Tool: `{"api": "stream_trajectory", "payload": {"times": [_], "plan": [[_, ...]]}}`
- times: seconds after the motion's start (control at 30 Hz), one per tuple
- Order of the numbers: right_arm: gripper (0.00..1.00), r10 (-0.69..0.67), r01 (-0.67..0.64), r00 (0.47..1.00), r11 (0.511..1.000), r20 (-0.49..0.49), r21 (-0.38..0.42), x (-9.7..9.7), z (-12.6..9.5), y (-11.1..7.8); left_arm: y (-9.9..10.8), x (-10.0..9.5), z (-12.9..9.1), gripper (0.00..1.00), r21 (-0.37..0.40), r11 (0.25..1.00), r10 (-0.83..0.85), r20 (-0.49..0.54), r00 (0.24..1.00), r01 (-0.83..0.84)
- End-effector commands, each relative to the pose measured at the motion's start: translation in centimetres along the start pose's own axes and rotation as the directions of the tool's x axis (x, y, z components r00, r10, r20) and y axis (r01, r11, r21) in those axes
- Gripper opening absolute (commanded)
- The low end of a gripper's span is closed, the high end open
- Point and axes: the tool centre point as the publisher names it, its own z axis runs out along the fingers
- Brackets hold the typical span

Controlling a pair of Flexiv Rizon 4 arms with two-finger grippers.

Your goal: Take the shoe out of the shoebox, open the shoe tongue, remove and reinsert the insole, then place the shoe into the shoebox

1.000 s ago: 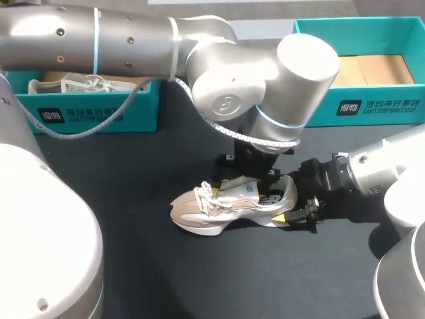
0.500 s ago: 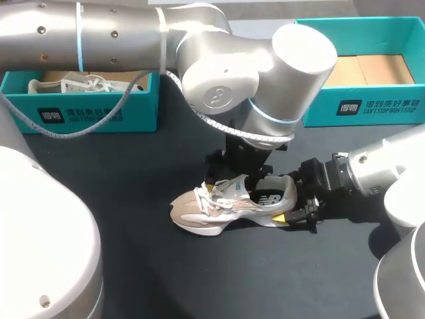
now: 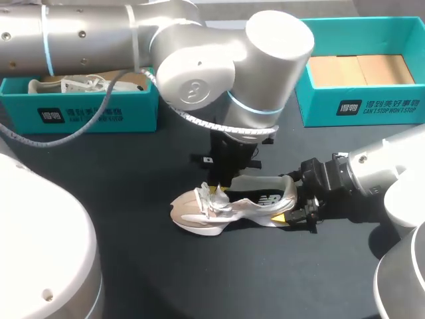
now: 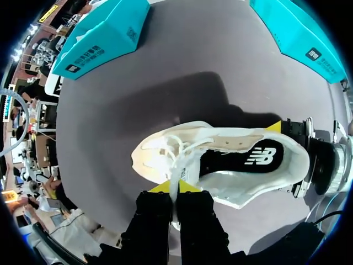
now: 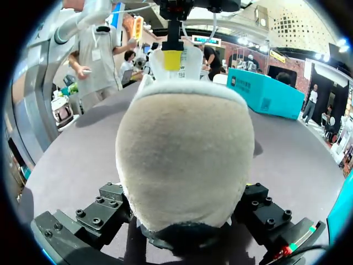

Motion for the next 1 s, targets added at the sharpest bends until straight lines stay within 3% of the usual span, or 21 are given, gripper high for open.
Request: {"api": "stream_trajectory", "payload": {"times": [0.03,0.17,0.33,0.6,0.7,0.83,1.0], "plan": [[0.0,0.0,0.0,1.0,1.0,0.002,0.003,0.1,0.2,0.0,0.3,-1.6,0.2,0.0,0.008,0.992,-0.129,-0.006,0.992,0.129],[0.0,0.0,0.0,1.0,1.0,0.002,0.003,0.1,0.2,0.0,0.4,-2.7,0.6,0.0,0.0,0.988,-0.157,0.013,0.987,0.157],[0.0,0.0,0.0,1.0,1.0,0.002,0.003,0.1,0.2,0.0,0.1,-3.6,2.5,0.0,0.012,0.98,-0.198,0.107,0.974,0.198],[0.0,0.0,0.0,1.0,1.0,0.002,0.003,0.1,0.2,0.0,0.1,-3.9,5.5,0.0,-0.003,0.972,-0.23,0.198,0.953,0.235],[0.0,0.0,0.0,1.0,1.0,0.002,0.003,0.1,0.2,0.0,0.2,-4.1,6.5,0.11,-0.034,0.969,-0.234,0.194,0.953,0.245],[0.0,0.0,0.0,1.0,1.0,0.002,0.003,0.1,0.2,0.0,0.1,-4.8,7.3,0.15,-0.05,0.961,-0.256,0.201,0.946,0.271],[0.0,0.0,0.0,1.0,1.0,0.002,0.003,0.1,0.2,0.0,0.0,-6.0,7.4,0.49,-0.06,0.952,-0.282,0.207,0.937,0.3]]}}
